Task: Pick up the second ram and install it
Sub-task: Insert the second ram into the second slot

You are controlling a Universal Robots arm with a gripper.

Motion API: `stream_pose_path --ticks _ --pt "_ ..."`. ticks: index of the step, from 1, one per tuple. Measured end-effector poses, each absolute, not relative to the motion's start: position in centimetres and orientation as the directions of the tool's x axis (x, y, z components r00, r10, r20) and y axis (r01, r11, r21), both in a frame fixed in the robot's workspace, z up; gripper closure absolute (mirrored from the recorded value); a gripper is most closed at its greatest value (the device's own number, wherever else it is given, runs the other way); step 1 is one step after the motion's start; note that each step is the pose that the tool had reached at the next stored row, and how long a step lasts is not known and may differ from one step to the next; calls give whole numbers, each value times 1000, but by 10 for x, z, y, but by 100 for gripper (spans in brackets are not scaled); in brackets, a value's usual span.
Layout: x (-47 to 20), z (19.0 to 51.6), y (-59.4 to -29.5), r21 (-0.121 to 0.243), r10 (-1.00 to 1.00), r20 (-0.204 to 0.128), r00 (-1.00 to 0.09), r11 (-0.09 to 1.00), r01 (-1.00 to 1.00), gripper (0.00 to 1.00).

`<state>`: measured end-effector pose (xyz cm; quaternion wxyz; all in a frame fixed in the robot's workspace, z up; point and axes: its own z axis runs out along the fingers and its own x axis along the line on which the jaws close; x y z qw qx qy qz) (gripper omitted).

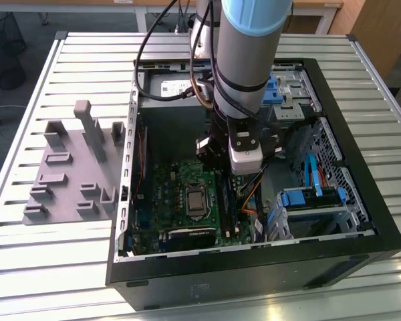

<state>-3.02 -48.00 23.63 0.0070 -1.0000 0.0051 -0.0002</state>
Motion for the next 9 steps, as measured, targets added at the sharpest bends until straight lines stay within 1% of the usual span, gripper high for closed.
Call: stream_pose_path --ticks 9 --pt "-30 232 -490 -14 -14 0 1000 -1000 -14 86"
